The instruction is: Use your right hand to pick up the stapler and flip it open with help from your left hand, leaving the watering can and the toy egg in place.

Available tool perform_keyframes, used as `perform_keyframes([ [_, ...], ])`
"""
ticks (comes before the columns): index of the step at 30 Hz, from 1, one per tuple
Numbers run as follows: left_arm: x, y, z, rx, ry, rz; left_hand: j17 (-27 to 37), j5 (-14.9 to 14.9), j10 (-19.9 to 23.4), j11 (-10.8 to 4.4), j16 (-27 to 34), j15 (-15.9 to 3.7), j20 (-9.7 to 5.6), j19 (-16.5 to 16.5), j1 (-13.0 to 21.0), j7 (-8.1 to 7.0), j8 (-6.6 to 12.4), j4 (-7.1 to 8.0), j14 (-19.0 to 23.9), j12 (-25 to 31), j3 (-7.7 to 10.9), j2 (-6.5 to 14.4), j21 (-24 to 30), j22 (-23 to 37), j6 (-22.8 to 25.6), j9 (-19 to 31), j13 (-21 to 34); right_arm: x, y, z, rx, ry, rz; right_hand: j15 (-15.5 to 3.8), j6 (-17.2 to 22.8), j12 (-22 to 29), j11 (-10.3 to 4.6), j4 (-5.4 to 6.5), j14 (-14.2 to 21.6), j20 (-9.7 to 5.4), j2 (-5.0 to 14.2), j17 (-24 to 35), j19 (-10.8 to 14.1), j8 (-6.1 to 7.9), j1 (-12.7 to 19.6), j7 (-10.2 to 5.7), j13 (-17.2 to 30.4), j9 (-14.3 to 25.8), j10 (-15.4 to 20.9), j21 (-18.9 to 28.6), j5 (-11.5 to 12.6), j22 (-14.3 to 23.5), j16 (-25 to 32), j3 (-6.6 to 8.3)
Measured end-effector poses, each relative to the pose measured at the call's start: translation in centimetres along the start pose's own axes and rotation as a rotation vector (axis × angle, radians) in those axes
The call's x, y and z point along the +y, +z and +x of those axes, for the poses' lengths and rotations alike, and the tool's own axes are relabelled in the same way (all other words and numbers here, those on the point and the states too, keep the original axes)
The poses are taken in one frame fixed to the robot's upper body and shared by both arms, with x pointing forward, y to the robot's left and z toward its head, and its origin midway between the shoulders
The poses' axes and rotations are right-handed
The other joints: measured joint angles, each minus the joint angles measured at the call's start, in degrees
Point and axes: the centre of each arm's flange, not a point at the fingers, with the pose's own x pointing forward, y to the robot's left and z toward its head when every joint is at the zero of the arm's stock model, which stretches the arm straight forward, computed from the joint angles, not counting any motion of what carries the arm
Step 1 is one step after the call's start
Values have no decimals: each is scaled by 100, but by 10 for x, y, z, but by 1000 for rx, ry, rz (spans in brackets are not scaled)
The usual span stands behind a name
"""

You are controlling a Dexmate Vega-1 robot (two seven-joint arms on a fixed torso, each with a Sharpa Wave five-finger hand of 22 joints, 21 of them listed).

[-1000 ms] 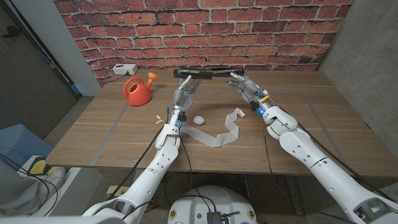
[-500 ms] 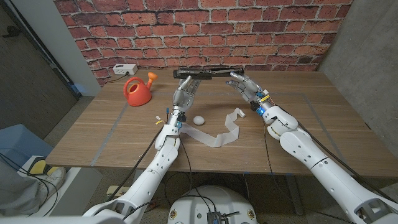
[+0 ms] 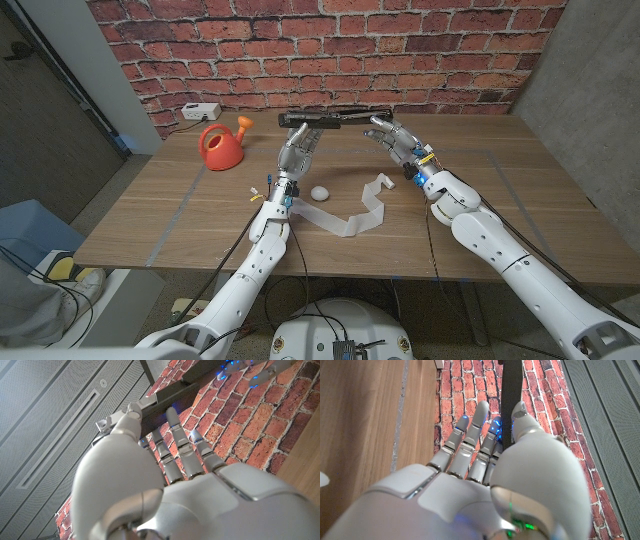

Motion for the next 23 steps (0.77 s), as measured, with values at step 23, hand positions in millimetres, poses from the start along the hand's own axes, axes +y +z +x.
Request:
perform_keyframes([
  [23,-1,-6,-1,9,8,-1,-41,-19,0,0,5,1,-30,-31,75,-2,0,19,15,0,-19,30,0,1,-2,-1,0,-9,-2,-7,-3,-19,9,0,0,-44,-18,-57,0,21,0,54,-20,26,0,0,0,3,18,45,1,-27,-53,57],
])
